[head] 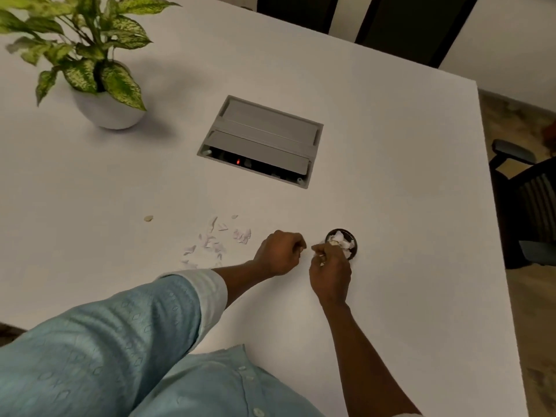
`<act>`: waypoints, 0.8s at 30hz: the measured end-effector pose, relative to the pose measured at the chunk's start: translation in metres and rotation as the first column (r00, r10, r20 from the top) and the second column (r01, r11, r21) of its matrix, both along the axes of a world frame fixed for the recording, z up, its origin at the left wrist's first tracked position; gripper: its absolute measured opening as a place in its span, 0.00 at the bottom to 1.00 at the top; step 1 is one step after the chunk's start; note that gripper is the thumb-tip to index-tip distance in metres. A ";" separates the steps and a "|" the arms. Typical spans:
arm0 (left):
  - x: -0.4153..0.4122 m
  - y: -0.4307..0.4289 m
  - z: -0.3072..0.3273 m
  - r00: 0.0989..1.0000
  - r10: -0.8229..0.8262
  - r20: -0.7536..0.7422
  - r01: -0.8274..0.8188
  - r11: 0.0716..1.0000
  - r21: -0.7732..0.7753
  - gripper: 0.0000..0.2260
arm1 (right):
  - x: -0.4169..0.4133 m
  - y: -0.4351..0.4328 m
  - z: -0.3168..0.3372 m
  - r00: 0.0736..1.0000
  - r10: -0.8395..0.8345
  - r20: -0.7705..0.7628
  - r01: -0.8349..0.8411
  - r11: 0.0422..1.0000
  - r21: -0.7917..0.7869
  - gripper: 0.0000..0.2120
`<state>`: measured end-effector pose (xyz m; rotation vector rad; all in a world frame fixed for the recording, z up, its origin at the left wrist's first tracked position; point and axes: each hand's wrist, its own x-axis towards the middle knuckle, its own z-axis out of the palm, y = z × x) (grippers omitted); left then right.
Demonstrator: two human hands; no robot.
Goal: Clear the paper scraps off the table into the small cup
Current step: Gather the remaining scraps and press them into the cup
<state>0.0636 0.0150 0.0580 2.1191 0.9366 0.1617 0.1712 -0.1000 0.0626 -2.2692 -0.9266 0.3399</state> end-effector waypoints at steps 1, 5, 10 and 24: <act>-0.014 -0.001 -0.004 1.000 0.015 -0.024 -0.015 1.000 0.002 0.11 | -0.009 0.000 -0.004 0.999 0.038 -0.011 -0.038 0.999 -0.012 0.11; -0.081 -0.001 -0.023 0.981 0.105 -0.165 -0.105 0.994 0.007 0.10 | -0.045 -0.001 -0.023 0.976 0.196 -0.095 -0.207 0.970 -0.130 0.10; -0.165 -0.002 -0.038 0.922 0.183 -0.340 -0.180 0.983 0.040 0.10 | -0.081 -0.003 -0.040 0.896 0.350 -0.272 -0.425 0.854 -0.301 0.23; -0.238 0.005 -0.053 0.766 0.478 -0.429 -0.471 0.872 0.131 0.19 | -0.144 0.028 -0.062 0.831 0.460 -0.314 -0.554 0.740 -0.382 0.34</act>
